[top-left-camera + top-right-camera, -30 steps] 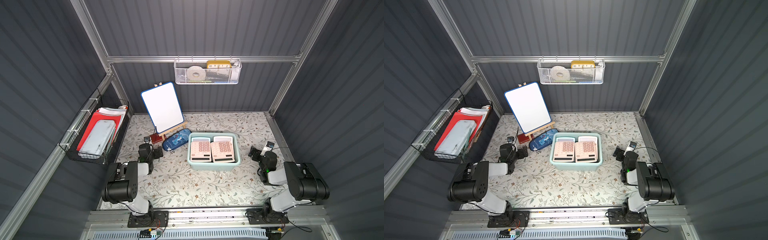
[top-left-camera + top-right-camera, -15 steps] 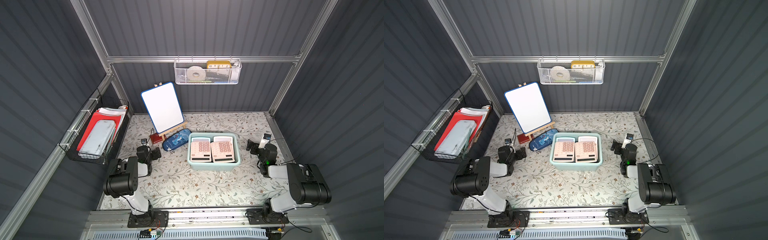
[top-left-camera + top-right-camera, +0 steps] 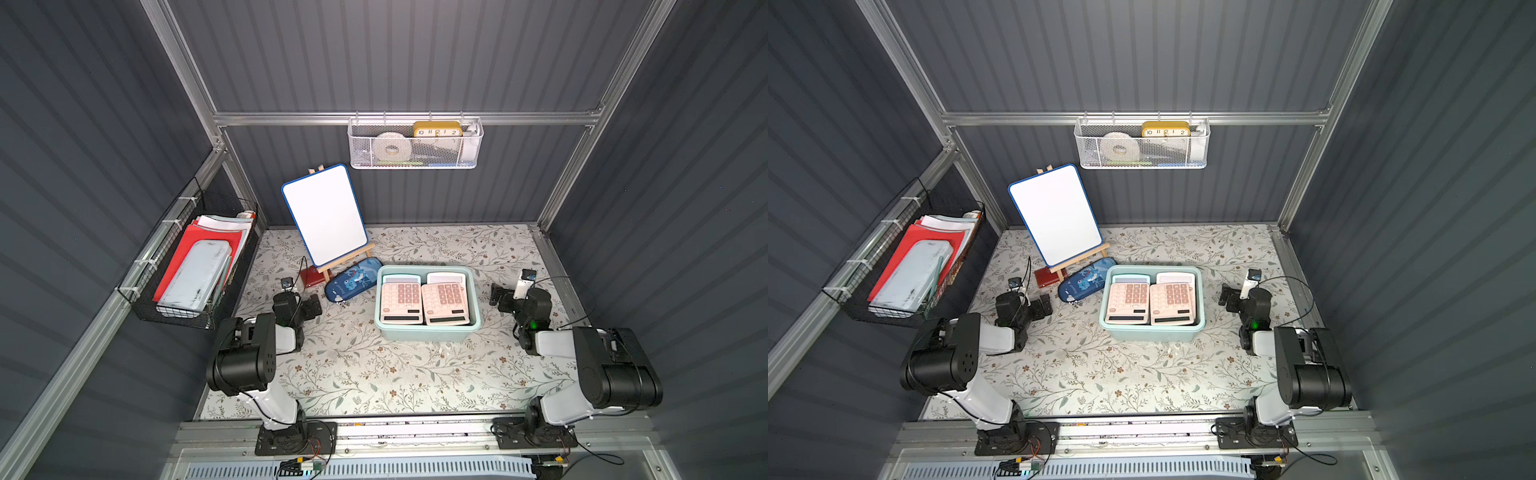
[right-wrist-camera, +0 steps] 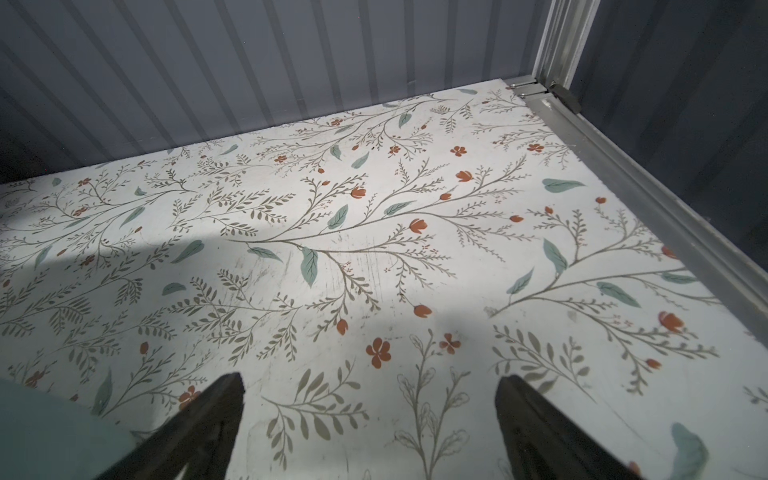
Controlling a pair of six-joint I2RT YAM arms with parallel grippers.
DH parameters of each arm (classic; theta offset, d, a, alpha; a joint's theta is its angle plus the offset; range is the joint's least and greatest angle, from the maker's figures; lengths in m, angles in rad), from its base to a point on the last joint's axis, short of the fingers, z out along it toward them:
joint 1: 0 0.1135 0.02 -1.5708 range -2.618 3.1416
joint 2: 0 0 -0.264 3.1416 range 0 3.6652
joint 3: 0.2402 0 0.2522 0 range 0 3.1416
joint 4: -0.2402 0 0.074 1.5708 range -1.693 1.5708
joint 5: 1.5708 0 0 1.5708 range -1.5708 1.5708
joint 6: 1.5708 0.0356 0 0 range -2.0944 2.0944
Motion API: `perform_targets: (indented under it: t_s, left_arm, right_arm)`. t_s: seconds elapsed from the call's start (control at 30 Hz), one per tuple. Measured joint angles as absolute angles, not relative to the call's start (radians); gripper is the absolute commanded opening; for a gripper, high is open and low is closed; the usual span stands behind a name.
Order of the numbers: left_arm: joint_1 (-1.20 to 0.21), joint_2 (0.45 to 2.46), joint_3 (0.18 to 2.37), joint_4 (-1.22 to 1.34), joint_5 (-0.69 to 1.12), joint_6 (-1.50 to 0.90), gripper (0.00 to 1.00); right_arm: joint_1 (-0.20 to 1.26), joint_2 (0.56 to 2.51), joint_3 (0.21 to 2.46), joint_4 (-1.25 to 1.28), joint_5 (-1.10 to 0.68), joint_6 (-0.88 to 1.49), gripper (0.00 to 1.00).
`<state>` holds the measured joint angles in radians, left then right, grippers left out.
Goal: Put the calculator in the storage box
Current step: Reset both arms
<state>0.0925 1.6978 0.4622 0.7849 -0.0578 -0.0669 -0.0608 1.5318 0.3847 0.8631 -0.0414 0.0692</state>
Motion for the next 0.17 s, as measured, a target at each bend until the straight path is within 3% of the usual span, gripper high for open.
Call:
perform_targets:
  t_s: [0.17]
  left_arm:
    - [0.093, 1.698, 0.462, 0.785, -0.061, -0.067, 0.99]
  right_arm:
    - [-0.061, 1.532, 0.389, 0.859, -0.041, 0.069, 0.99]
